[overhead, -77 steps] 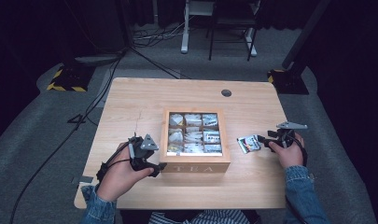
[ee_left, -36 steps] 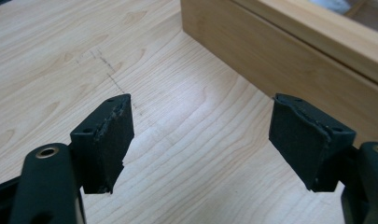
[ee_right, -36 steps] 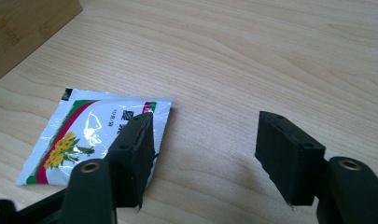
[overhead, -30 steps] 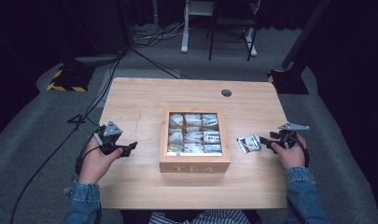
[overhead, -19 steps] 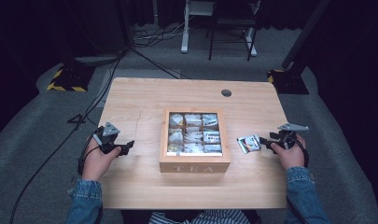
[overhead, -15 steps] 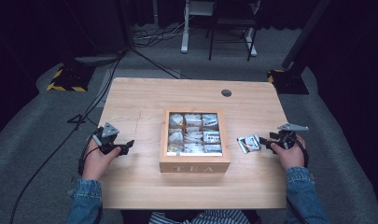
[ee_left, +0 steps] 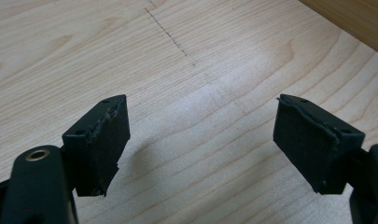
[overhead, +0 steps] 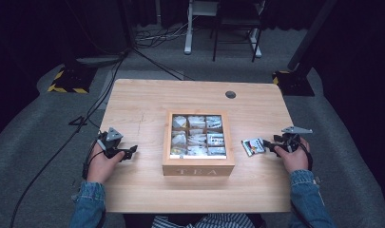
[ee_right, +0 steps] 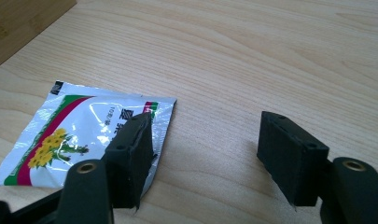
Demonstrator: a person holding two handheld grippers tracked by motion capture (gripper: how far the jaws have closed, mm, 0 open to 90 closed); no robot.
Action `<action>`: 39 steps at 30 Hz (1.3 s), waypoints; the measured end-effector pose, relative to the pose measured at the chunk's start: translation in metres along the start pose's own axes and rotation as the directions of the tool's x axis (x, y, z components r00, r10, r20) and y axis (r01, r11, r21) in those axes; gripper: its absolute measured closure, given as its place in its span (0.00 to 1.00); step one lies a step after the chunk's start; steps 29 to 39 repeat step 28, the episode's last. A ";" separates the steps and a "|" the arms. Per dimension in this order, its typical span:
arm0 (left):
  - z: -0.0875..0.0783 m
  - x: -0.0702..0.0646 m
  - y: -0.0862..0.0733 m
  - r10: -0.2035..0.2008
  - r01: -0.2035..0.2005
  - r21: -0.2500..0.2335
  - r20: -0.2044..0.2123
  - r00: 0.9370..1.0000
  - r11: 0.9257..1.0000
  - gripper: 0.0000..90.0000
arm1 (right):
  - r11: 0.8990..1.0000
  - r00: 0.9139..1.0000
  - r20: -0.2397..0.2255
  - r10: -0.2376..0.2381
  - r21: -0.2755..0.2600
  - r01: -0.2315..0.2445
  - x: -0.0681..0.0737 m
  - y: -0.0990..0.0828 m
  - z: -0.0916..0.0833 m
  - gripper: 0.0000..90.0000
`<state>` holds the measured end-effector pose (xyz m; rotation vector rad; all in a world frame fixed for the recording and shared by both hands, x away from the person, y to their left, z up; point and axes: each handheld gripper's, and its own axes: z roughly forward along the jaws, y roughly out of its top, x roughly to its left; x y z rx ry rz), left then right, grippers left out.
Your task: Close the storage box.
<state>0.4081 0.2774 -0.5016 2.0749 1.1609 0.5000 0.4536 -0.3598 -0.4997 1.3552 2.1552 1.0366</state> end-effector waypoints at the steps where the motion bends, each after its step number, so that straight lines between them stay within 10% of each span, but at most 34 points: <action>1: 0.001 0.000 0.000 0.001 -0.001 0.007 -0.004 1.000 1.000 0.22 | 1.000 1.000 0.001 -0.001 -0.003 0.001 0.000 0.000 0.000 0.40; 5: 0.003 -0.001 0.000 0.010 -0.010 0.031 -0.010 1.000 0.999 0.22 | 1.000 1.000 0.002 0.002 -0.006 -0.002 0.000 -0.001 0.000 0.40; 11: 0.005 -0.003 0.000 -0.075 0.078 0.058 -0.045 0.996 0.995 0.15 | 1.000 1.000 0.005 0.006 -0.006 -0.006 0.000 -0.001 0.000 0.40; 39: 0.005 -0.003 0.001 -0.078 0.080 0.061 -0.045 0.996 0.995 0.13 | 1.000 1.000 0.019 0.015 -0.024 -0.015 -0.003 -0.001 -0.003 0.39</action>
